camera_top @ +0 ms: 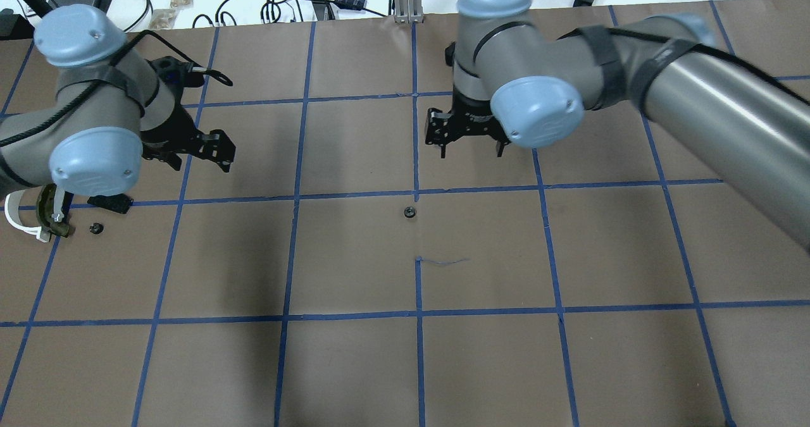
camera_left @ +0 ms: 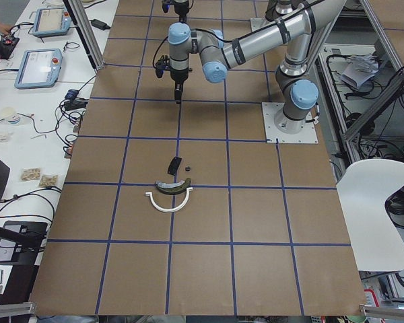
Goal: Place bearing gear from tray to pile
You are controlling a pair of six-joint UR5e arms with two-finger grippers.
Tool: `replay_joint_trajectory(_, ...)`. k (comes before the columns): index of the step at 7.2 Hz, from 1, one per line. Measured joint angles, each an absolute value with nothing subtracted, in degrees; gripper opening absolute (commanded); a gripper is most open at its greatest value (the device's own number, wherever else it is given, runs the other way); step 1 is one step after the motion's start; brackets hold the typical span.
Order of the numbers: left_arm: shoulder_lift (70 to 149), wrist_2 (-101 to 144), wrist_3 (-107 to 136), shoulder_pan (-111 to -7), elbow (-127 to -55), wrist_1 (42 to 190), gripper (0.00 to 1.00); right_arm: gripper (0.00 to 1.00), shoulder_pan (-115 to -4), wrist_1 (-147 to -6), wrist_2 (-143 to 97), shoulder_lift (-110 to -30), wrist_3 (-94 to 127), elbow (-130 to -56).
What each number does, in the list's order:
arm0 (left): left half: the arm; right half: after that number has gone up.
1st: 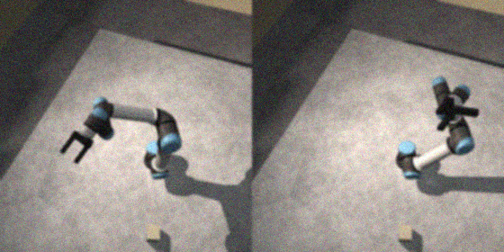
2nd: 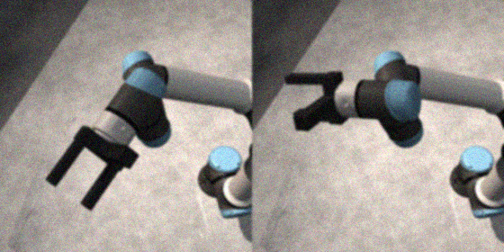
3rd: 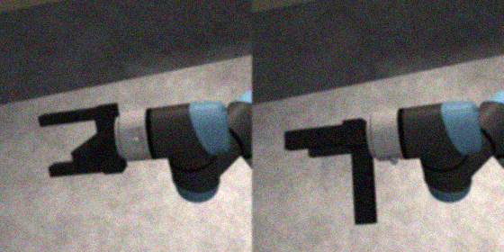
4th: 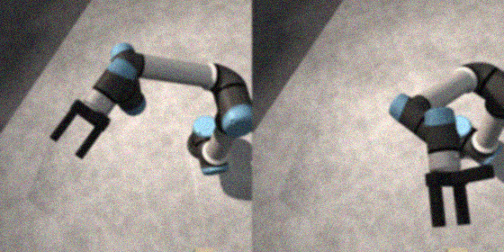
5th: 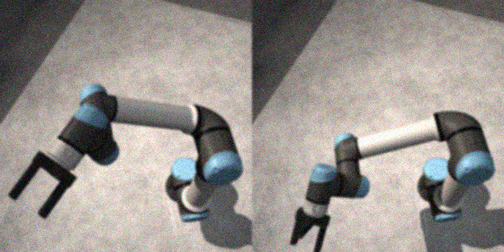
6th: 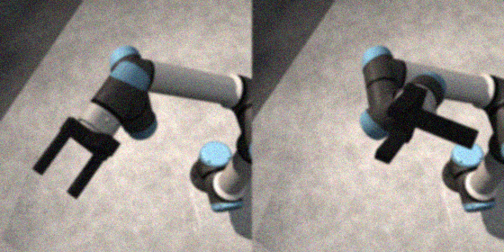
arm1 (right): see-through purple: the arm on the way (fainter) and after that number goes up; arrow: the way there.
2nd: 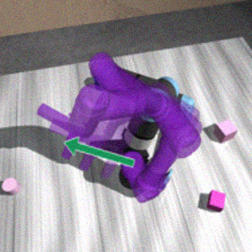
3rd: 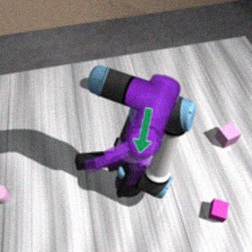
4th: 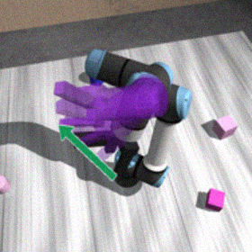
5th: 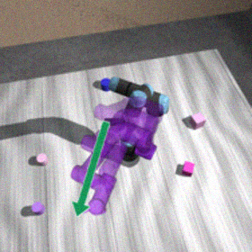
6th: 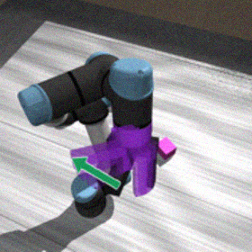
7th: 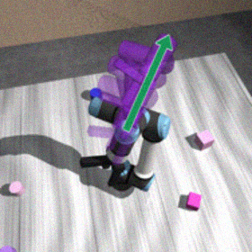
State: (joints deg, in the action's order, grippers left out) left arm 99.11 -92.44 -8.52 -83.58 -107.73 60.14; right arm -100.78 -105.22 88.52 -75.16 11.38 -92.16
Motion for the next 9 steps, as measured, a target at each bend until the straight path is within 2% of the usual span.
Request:
replay_joint_trajectory(3,102.9,-89.6,13.2,-100.4,-107.6,57.7,0.89,1.0,-95.1,-96.5,90.9,-86.4,5.5,-92.1)
replay_joint_trajectory(5,108.1,-84.4,21.4,-108.1,-107.6,49.9,0.88,1.0,-92.7,-91.7,91.0,-88.9,5.4,-89.7)
replay_joint_trajectory(7,113.7,-83.7,23.7,-110.7,-107.2,42.9,0.82,1.0,-92.4,-86.3,90.6,-89.5,5.9,-86.0)
replay_joint_trajectory(9,117.3,-84.8,23.8,-111.1,-106.2,39.8,0.66,1.0,-92.4,-84.9,90.4,-89.4,5.8,-85.6)
